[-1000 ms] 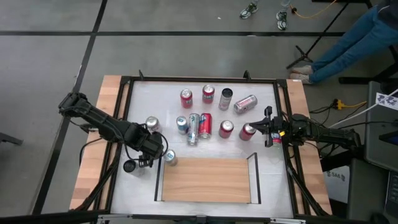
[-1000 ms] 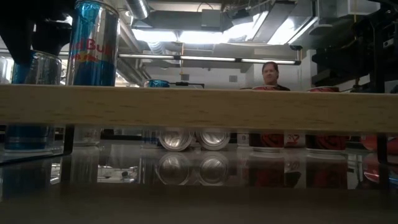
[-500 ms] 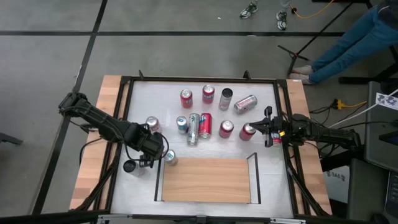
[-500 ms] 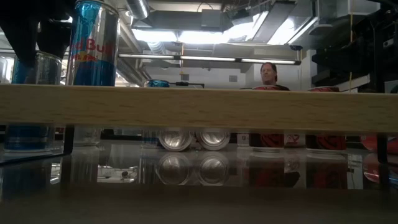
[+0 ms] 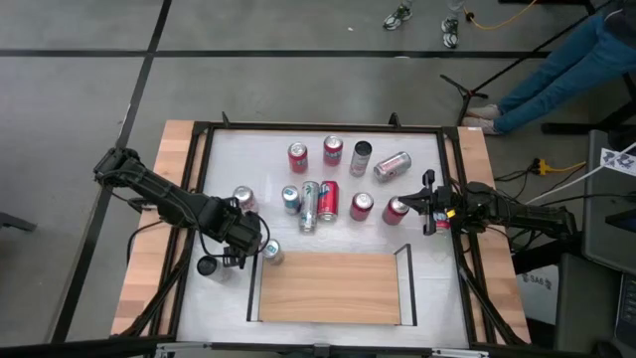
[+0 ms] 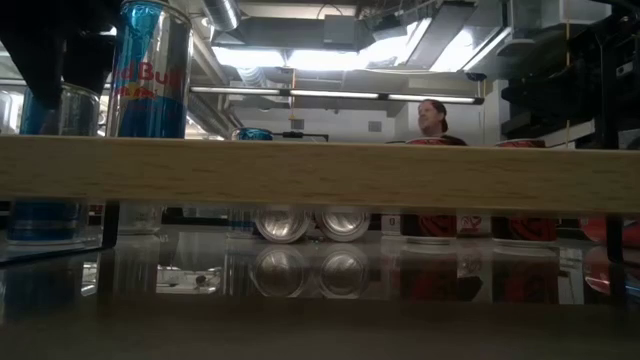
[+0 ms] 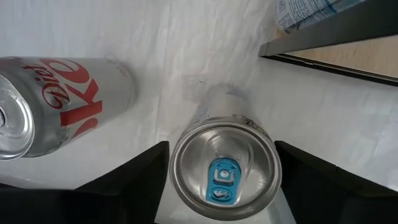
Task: Place canned beverage on shelf
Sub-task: Put the left blue soda can on the shelf aligned with the other blue soda can, then put the blue soda can on the shelf aligned with the other blue soda can
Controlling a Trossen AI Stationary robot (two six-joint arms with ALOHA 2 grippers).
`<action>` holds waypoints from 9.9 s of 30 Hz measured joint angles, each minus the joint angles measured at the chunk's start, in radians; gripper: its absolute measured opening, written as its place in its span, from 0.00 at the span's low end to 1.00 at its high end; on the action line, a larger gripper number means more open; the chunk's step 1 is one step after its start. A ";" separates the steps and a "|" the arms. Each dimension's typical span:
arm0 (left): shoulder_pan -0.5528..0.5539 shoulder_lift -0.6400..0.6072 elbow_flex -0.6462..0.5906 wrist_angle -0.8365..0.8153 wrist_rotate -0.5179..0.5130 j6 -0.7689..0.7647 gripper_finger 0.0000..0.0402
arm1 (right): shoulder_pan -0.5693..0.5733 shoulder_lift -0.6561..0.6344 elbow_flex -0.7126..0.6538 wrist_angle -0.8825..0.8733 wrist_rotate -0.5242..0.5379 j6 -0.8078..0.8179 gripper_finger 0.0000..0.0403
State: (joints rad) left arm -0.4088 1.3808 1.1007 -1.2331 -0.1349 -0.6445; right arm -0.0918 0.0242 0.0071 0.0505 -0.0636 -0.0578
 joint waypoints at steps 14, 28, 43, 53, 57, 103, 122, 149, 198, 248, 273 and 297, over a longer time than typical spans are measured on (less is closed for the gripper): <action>0.001 -0.002 0.003 -0.009 0.008 -0.001 0.52 | 0.000 0.000 0.000 0.000 0.000 0.000 0.00; 0.022 0.000 0.342 -0.313 0.013 -0.087 0.52 | 0.000 0.000 0.000 0.000 0.000 0.000 0.00; 0.121 -0.001 0.673 -0.336 -0.203 0.021 0.52 | 0.000 0.000 0.000 0.000 0.000 0.000 0.00; 0.129 0.028 0.679 -0.150 -0.129 0.076 0.52 | 0.000 0.000 0.000 0.000 0.000 0.000 0.00; 0.093 0.055 0.679 -0.081 -0.097 0.069 0.52 | 0.000 0.000 0.000 0.000 0.000 0.000 0.00; -0.292 0.611 1.014 -0.277 0.009 -0.366 0.54 | 0.000 0.000 0.000 -0.020 0.000 0.000 0.00; -0.301 0.643 0.999 -0.272 -0.031 -0.304 0.54 | 0.000 0.000 0.000 -0.023 0.000 0.000 0.00; -0.302 0.643 0.933 -0.246 0.023 -0.289 0.66 | 0.000 0.000 0.000 -0.024 0.000 0.000 0.00; -0.292 0.643 0.933 -0.221 0.051 -0.323 0.87 | 0.000 0.000 0.000 -0.024 0.000 0.000 0.00; 0.473 0.633 1.153 -0.338 0.050 0.161 0.88 | 0.000 0.000 0.000 -0.024 0.000 0.000 0.00; 0.562 0.635 0.873 -0.289 0.071 0.235 0.88 | 0.000 0.000 0.000 -0.023 0.000 0.000 0.00; 0.553 0.633 0.690 -0.194 0.042 0.048 0.87 | 0.000 0.000 0.000 -0.023 0.000 0.000 0.00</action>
State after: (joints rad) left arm 0.1439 2.0136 1.7905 -1.4268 -0.0933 -0.5961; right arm -0.0921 0.0246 0.0071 0.0273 -0.0639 -0.0578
